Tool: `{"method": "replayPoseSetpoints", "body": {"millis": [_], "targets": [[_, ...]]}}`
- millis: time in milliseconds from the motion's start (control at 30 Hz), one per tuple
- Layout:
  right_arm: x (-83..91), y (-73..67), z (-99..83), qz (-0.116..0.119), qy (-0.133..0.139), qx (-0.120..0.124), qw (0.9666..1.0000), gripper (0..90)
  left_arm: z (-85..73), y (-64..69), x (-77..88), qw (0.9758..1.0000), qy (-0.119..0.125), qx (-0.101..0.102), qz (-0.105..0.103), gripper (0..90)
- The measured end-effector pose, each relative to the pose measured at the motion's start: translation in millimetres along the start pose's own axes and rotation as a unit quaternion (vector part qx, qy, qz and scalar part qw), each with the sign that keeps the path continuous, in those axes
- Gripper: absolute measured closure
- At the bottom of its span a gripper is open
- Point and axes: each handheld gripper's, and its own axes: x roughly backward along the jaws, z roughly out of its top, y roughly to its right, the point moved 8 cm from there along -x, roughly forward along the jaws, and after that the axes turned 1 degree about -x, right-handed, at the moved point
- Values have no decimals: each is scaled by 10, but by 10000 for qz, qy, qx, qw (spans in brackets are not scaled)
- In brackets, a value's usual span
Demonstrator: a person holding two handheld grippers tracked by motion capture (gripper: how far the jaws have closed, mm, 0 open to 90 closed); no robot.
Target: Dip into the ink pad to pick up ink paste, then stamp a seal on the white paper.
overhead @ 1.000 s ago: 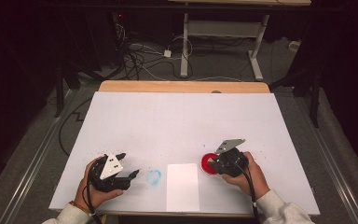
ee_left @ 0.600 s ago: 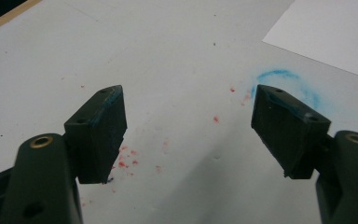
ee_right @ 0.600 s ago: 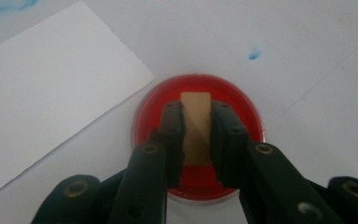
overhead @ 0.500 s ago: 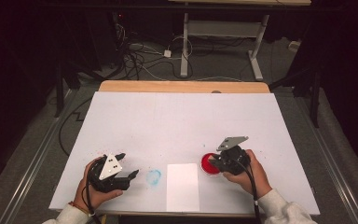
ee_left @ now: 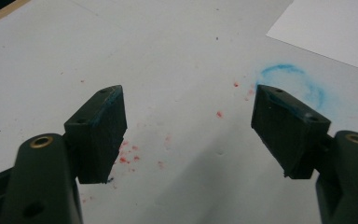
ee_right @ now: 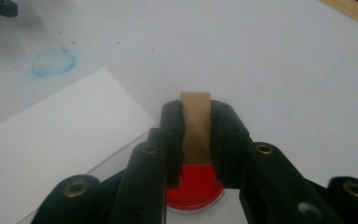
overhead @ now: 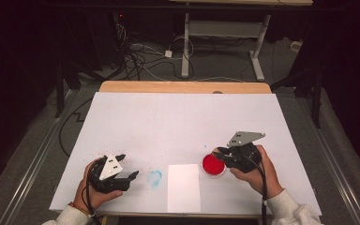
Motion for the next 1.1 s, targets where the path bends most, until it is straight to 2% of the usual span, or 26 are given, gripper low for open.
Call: {"method": "replayPoseSetpoints", "body": {"millis": [233,300,367,400,500,533,600,633,833,1100], "targets": [[110,-85,98,40,218,111,9997,758,-5,0,-6,10000,-17,0,8,257],[129,-119,125,85,275,141,9995,758,-3,-13,-8,10000,-3,-63,29,257],[140,-159,147,127,322,179,9992,758,-12,4,-11,10000,-43,-2,3,257],[144,-177,153,130,331,210,9991,759,-2,-3,-7,10000,-11,-74,36,257],[153,-229,170,115,417,246,9988,759,3,20,4,10000,-11,-42,32,259],[158,-247,178,99,457,239,9986,759,9,10,1,9999,-9,-117,55,259],[156,-299,185,105,517,280,9982,758,9,28,-6,10000,-47,-58,27,259],[152,-333,183,132,522,305,9981,759,25,22,-5,9999,-13,-140,56,259],[66,-579,166,407,413,549,9968,759,35,56,-22,9999,-64,-129,14,259],[-173,-853,126,738,121,856,9935,759,20,50,-26,9999,-92,-109,23,259]]}}
